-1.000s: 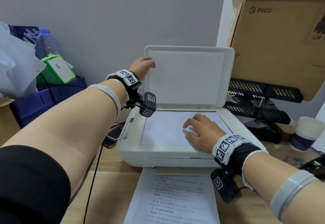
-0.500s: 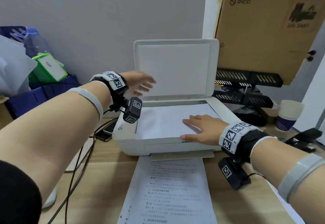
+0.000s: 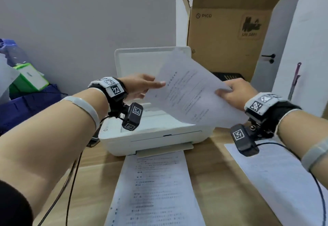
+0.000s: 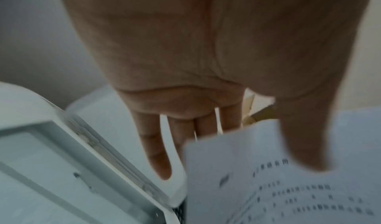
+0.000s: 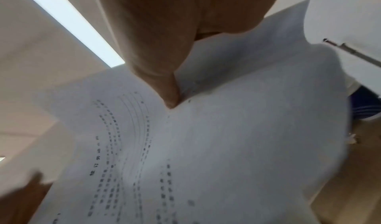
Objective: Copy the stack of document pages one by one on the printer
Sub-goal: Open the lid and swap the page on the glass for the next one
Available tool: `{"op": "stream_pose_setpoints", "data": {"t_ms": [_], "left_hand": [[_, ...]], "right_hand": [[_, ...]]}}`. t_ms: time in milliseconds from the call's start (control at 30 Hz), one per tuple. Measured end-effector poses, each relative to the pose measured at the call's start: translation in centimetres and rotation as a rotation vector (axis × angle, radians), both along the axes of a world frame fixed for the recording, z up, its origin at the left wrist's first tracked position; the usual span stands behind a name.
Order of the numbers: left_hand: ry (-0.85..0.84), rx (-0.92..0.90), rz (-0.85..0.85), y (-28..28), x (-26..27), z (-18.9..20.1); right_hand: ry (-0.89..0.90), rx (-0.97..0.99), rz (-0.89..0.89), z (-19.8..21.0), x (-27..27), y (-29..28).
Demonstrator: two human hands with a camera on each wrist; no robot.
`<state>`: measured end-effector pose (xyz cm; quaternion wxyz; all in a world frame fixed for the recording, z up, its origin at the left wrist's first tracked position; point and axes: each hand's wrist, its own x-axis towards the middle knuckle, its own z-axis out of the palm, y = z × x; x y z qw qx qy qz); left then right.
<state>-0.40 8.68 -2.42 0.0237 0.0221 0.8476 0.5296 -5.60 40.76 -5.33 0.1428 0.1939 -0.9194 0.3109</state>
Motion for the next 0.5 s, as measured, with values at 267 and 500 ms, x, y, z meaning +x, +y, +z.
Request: {"op": "stream_pose_setpoints", "data": {"t_ms": [267, 500], "left_hand": [[0.124, -0.071, -0.004, 13.6, -4.3, -2.3], [0.071, -0.364, -0.134, 25.8, -6.0, -9.4]], "right_hand": [[-0.178, 0.314, -0.306, -2.6, 1.5, 13.9], [-0.575, 0.638, -0.544, -9.9, 3.9, 23.0]]}}
